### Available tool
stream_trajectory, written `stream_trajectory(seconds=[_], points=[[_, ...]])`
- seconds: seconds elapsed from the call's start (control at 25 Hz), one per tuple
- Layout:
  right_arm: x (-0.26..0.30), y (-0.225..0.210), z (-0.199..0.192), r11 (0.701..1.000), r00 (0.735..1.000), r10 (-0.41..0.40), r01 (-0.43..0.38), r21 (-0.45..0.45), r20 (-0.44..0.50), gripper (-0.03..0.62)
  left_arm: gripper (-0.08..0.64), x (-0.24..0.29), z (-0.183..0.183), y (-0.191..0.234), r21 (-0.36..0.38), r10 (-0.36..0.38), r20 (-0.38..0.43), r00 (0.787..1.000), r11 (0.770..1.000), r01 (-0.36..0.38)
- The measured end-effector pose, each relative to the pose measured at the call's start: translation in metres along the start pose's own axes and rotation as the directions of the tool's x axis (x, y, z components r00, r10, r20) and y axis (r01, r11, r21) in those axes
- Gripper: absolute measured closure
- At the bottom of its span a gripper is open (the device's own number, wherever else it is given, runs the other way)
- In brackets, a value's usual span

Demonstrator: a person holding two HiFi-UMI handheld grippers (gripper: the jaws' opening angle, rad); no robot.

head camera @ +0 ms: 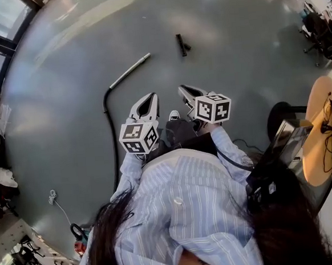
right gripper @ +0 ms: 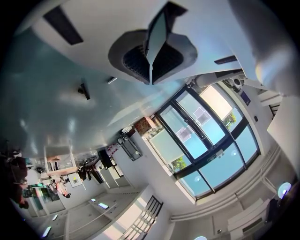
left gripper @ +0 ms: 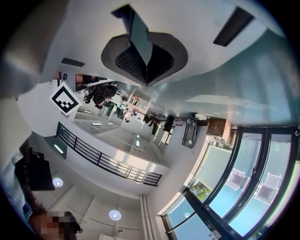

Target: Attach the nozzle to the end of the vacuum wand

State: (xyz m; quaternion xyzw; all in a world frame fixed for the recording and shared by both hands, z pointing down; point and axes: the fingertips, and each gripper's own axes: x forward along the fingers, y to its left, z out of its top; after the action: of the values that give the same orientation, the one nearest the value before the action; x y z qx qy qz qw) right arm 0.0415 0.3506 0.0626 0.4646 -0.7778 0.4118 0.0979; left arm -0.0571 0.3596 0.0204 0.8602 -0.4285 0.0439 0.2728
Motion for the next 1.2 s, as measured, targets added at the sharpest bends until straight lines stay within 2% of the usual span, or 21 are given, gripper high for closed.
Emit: stream_trajectory(seconds=[0.16, 0.32, 0.44, 0.68, 0.76, 0.96, 1.2], points=[[0.017, -0.030, 0.032, 1.000, 1.000, 0.014, -0.014, -0.001, 0.001, 0.571, 0.554, 0.033, 0.016, 0.008, -0.019, 0.045, 0.022, 0.999, 0.999, -0.045], [0.025, -0.059, 0.047, 0.999, 1.000, 0.020, -0.020, 0.025, -0.011, 0.572, 0.554, 0.061, 0.018, 0.010, -0.062, 0.074, 0.013, 0.997, 0.995, -0.073], [0.035, -0.063, 0.051, 0.999, 0.999, 0.032, -0.030, 0.045, -0.030, 0.571, 0.554, 0.071, 0.024, 0.023, -0.102, 0.086, -0.007, 0.996, 0.991, -0.086], [0.052, -0.069, 0.057, 0.994, 0.999, 0.016, -0.013, 0.107, -0.029, 0.572, 0.554, 0.088, 0.036, 0.046, -0.177, 0.036, -0.074, 0.997, 0.983, -0.048], [0.056, -0.074, 0.059, 0.992, 1.000, 0.000, 0.002, 0.128, -0.023, 0.571, 0.554, 0.098, 0.039, 0.055, -0.174, 0.026, -0.087, 0.996, 0.984, -0.041], [0.067, -0.111, 0.074, 0.984, 0.998, -0.069, 0.070, 0.163, -0.014, 0.571, 0.554, 0.139, 0.046, 0.072, -0.097, 0.000, -0.120, 0.993, 0.995, -0.012], [0.112, -0.142, 0.111, 0.970, 0.990, -0.138, 0.136, 0.203, -0.007, 0.571, 0.554, 0.208, 0.068, 0.116, -0.099, -0.055, -0.176, 0.983, 0.994, 0.038]])
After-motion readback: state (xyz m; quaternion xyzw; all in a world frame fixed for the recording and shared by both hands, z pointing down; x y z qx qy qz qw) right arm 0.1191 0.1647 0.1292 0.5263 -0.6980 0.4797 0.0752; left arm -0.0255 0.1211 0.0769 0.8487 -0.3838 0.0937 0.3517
